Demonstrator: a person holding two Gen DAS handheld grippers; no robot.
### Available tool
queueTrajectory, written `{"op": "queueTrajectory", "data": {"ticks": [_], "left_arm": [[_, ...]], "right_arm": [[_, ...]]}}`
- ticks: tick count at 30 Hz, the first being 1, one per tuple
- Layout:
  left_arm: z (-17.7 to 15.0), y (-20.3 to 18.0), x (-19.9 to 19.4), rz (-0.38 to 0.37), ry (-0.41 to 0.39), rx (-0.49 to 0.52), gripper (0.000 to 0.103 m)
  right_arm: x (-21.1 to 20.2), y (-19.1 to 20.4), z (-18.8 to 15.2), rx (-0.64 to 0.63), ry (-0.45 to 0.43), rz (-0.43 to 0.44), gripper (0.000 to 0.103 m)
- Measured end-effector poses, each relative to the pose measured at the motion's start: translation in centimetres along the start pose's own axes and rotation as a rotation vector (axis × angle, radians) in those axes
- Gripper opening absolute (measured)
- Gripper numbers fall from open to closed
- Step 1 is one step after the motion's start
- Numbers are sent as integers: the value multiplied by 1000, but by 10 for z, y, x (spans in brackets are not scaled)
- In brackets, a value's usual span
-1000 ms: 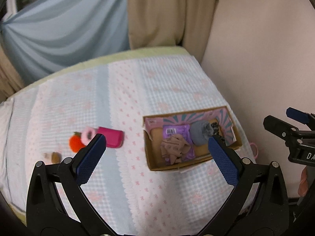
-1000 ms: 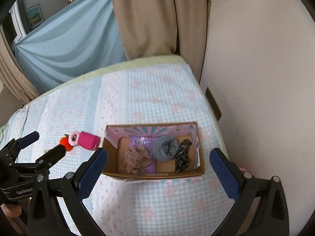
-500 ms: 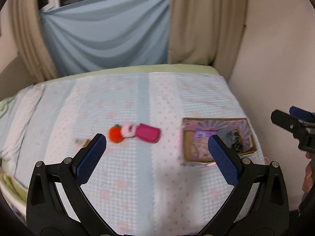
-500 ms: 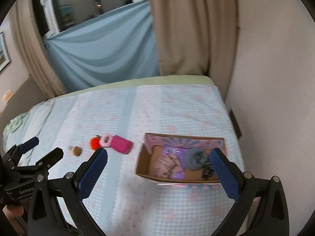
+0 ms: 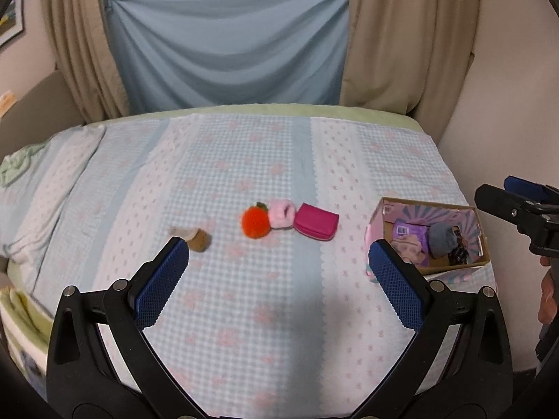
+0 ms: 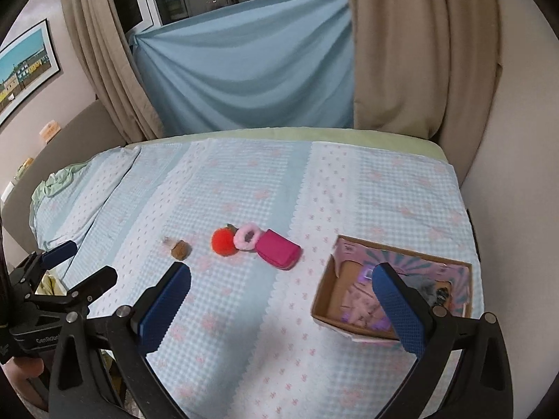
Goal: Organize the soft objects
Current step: 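Move both tools toward the magenta pouch and orange pom-pom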
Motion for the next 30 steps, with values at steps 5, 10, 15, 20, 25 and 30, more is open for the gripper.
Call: {"op": "queueTrajectory", "data": {"ticks": [5,10,15,20,25,30], "left_arm": [[18,25,29,-49,25,73,103],[32,54,73,-122,59,145,103],[30,75,137,-188,120,232,103],[21,85,205,-231,176,298,103],[8,83,268,-223,218,391,103],[-6,70,308,-189,258,499,103]], "right_arm": [[21,23,14,13,14,-20,103],[60,48,29,-5,46,-57,103],[112,60,38,35,70,-90,103],[168,65,34,24,125,-103,103],[225,62,19,-69,226,-113,103],[276,54,5,-177,330,-104,103]]}}
Point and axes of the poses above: each gripper's, at about its wrist camera, not at the fingertips, and x roughly the way its jaws point, y to its left, z to its top, the point moved 7 cm from there along x, roughly the way its jaws point, and after that the axes turned 2 degrees about -z, right-handed, at the moved point
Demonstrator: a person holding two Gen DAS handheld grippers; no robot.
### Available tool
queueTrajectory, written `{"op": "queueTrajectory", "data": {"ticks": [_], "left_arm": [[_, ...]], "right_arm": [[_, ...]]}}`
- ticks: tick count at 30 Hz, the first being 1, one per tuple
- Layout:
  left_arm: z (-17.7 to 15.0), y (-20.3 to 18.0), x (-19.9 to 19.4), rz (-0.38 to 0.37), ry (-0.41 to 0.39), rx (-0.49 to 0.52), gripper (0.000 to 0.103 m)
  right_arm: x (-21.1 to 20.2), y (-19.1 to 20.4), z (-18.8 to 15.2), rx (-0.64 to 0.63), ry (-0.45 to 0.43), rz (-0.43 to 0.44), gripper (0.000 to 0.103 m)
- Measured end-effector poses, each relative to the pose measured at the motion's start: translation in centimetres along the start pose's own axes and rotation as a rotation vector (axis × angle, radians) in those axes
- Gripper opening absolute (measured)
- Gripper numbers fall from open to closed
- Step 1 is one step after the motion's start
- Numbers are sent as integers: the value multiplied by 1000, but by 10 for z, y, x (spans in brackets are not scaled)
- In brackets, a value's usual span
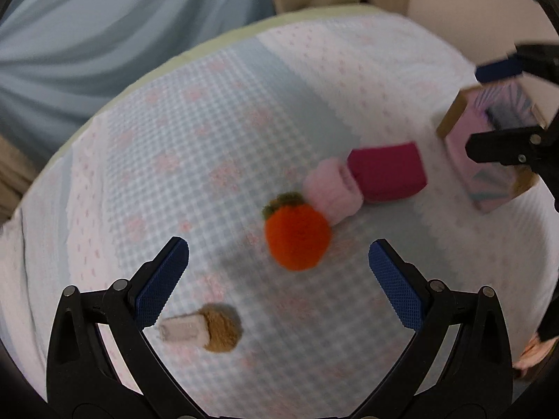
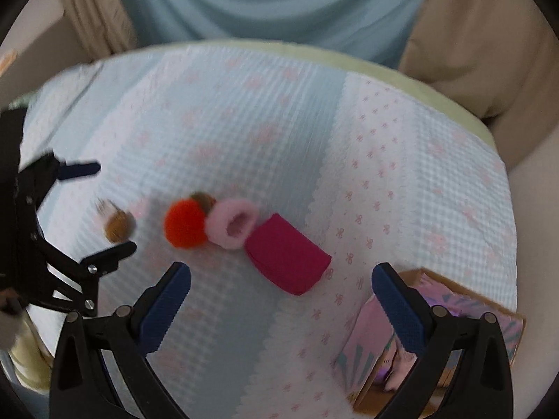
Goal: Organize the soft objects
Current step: 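Move both tools toward the magenta pouch and orange pom-pom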
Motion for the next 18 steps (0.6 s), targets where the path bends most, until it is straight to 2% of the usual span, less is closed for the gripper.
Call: {"op": "queueTrajectory", "data": {"ticks": [5,10,14,18], "left_arm": [[1,-6,39,-15,58,33,103],[-1,-13,80,-28,122,64,102],[-3,-20,107,-24,171,107,94],[-3,-28,128,-35,206,131,89]], "right_arm": [[46,-2,0,-108,89,8,103],[97,7,-5,-315,186,21,103],[126,14,-8,-451,238,25,103],[148,21,-13,-521,273,52,103]]}}
Point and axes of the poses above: each gripper's, at about its wrist camera, not at the fingertips, and x roughly the way its jaws point, y to its left, z to its top, the point moved 7 cm from there along x, roughly the way its jaws point, and after that the axes turned 2 degrees about -z, right-handed, at the moved point
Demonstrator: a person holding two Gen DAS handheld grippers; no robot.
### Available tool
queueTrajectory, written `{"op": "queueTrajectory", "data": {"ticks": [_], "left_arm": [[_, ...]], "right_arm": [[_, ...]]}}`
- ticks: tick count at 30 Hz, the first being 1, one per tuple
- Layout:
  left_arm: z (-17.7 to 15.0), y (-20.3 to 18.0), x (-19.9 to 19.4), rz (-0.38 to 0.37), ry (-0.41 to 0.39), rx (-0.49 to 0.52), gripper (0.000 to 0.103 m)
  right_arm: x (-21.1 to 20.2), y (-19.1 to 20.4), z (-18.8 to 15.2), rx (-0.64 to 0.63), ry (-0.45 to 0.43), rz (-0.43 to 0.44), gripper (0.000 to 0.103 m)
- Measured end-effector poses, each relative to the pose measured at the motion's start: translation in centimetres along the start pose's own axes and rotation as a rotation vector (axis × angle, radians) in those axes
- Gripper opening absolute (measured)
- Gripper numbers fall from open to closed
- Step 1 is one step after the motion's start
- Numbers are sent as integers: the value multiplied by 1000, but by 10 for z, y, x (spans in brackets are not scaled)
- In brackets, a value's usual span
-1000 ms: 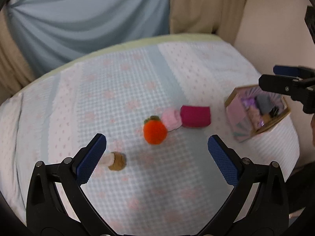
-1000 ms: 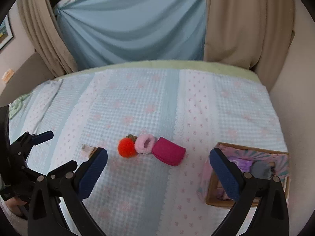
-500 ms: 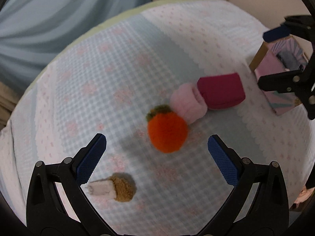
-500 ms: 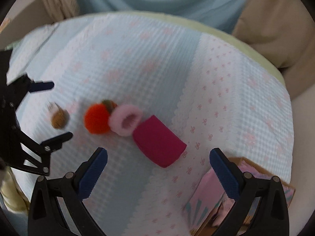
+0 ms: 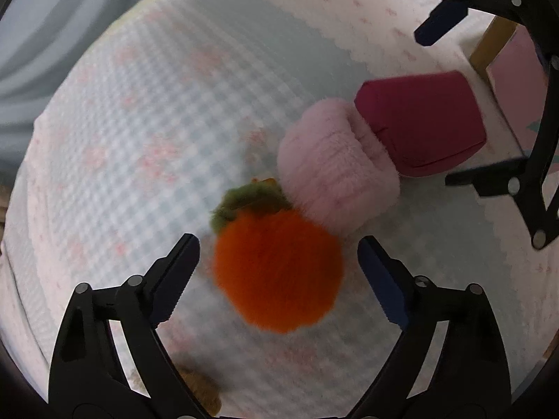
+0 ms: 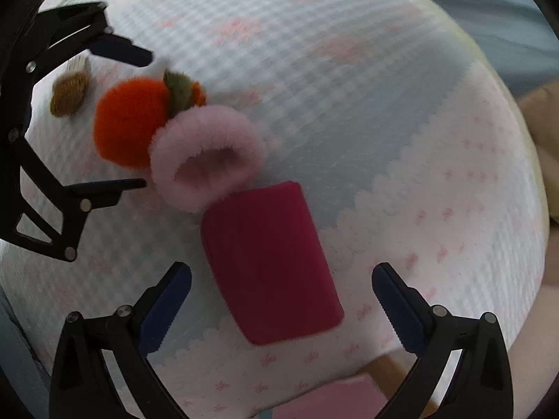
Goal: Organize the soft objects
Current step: 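Move both tools toward the magenta pouch and orange pom-pom, then grasp the orange pom-pom with the left tool while the right tool grasps the magenta pouch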
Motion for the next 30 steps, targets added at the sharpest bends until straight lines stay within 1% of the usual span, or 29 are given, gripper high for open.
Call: {"op": "queueTrajectory", "data": {"ticks": [2,4,5,6,7,8,9,10,11,13,18,22,26,30], "left_arm": [[0,-3,7,4,11,21,78],[-2,-8,17,12,30,47,72],[-3,-10,20,12,31,58,71],[-3,-12,21,8,27,63,69],[-3,-14,22,1,25,64,65],[-3,-15,23,-9,22,63,58],[-3,-16,22,-15,19,63,54],[-4,-17,22,-13,15,64,46],[-4,-18,22,-10,13,66,40],[-5,-19,22,-2,13,68,36],[-9,-18,19,6,12,47,32],[-14,-12,8,7,-2,19,31],[-18,-3,-9,14,-21,-17,31],[-22,8,-31,17,-52,-70,30]], "right_arm": [[10,4,0,-33,19,9,100],[22,6,-2,-46,49,36,88],[26,6,-3,-53,62,36,87],[32,7,-5,-59,76,40,84],[35,8,-5,-62,80,56,75],[37,10,-5,-59,82,78,73],[38,11,-6,-58,76,72,72],[38,11,-6,-58,71,74,69],[38,12,-6,-59,68,75,67],[36,15,-8,-55,60,75,61],[29,22,-15,-23,42,69,51],[20,26,-20,28,22,71,43],[7,28,-28,103,1,73,40],[-15,31,-35,206,-30,74,40]]}}
Point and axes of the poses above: each gripper's, at about its wrist camera, not at the fingertips, and x roughly the way its jaws point, y to its left, z to its top, the point moved 7 cm from there along x, roughly the way its jaws point, and after that the axes turned 2 degrees about -z, right-handed, at the moved point
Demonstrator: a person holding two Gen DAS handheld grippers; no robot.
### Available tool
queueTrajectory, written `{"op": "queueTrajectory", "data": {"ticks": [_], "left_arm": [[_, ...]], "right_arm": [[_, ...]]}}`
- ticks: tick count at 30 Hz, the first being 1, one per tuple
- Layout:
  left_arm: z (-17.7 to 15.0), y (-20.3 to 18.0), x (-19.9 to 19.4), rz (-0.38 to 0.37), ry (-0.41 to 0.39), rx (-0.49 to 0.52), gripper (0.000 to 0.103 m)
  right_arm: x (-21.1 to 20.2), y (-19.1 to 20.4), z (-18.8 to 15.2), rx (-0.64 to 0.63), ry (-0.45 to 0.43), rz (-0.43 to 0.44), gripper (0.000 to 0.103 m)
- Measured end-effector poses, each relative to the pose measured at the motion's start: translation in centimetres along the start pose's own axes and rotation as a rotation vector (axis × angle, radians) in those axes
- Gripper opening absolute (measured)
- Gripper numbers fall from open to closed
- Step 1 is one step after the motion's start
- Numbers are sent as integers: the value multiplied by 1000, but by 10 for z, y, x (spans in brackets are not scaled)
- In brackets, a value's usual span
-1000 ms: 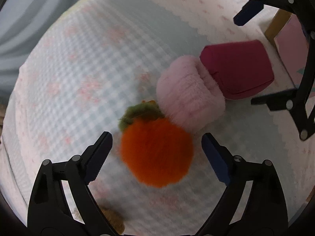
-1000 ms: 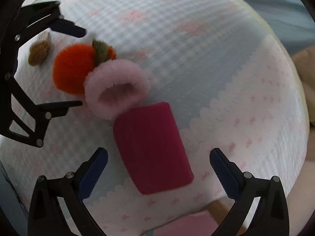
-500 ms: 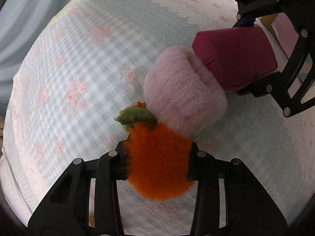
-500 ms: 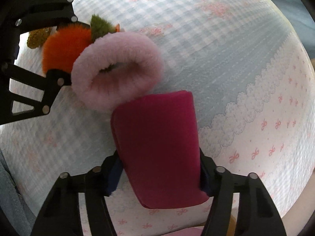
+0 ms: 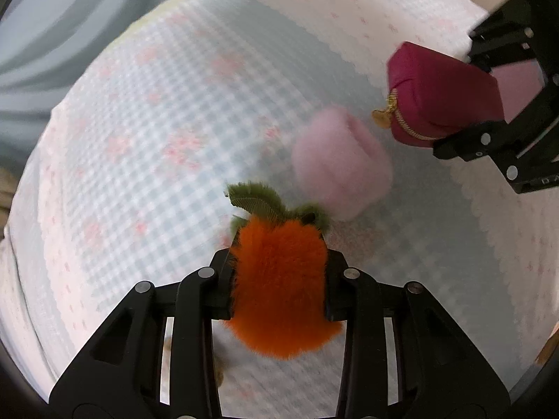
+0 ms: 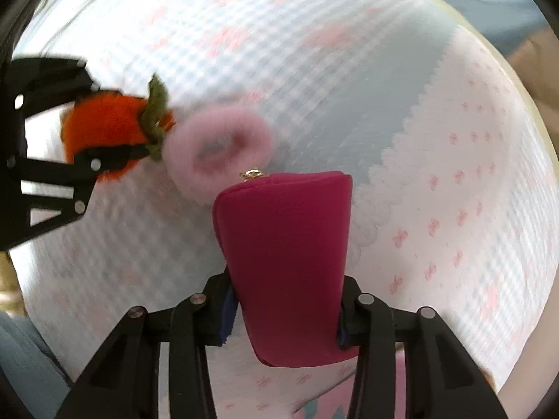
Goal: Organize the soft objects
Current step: 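Grasp the orange pom-pom with the left tool while the right tool grasps the magenta pouch, then carry the orange pom-pom and magenta pouch with both tools into the box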
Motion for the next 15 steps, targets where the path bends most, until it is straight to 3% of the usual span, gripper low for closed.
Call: {"op": "queueTrajectory", "data": {"ticks": [7,15], "left_arm": [[-5,18,-56,9,-77,-98,30],[-5,16,-161,44,-170,-177,29]], "right_arm": [[-55,10,-18,159,-76,-16,39],[-148,17,-23,359,-167,17,39]]}}
Point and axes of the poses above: each gripper's, at about its wrist camera, not at the fingertips, and x roughly the way its jaws point, y to its left, z to its top, the point moved 7 cm from there along x, roughly the way its jaws point, and after that the axes turned 2 degrees about -z, right-handed, at the moved point
